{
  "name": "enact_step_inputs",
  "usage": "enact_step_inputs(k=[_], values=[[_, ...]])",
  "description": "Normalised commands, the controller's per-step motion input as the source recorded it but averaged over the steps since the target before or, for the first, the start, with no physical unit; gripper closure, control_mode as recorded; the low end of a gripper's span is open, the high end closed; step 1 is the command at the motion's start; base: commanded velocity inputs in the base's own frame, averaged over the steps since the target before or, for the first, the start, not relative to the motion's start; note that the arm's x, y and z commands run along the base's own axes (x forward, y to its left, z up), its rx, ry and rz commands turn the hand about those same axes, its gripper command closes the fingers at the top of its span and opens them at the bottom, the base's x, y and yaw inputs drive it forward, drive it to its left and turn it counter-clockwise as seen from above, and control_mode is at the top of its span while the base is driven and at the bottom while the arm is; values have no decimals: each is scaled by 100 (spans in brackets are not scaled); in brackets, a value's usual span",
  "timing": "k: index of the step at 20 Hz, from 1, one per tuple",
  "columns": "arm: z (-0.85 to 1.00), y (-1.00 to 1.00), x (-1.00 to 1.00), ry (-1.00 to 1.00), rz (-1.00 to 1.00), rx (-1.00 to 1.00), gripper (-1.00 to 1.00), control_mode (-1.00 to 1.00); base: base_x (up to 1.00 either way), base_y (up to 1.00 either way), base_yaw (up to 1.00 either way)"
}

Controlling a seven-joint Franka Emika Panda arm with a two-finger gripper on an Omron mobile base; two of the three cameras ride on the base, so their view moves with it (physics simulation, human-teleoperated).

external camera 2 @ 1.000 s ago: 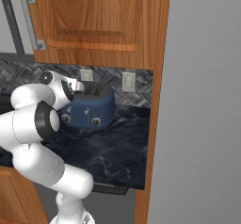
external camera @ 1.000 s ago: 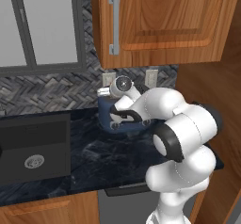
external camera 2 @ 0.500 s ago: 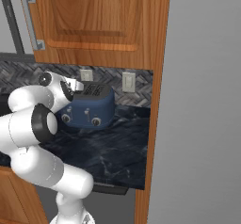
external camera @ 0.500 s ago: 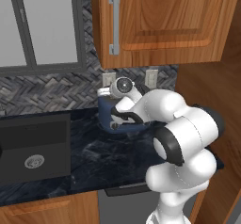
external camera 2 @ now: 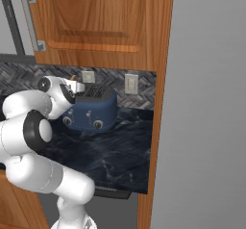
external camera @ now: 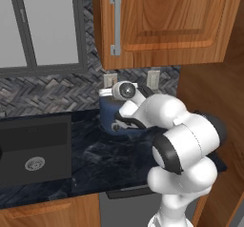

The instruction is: Start the toaster. Once the lever pops up, take the bread to the plate on the dining counter.

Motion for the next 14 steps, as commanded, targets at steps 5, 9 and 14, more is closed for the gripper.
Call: enact_step_inputs(k=[5, 9, 14], values=[[30, 0, -4, -2, 0, 0, 100, -100, 0, 0, 0], [31, 0, 0, 0, 0, 0, 100, -100, 0, 0, 0], [37, 0, -1, 0, 0, 0, 100, -100, 0, 0, 0]])
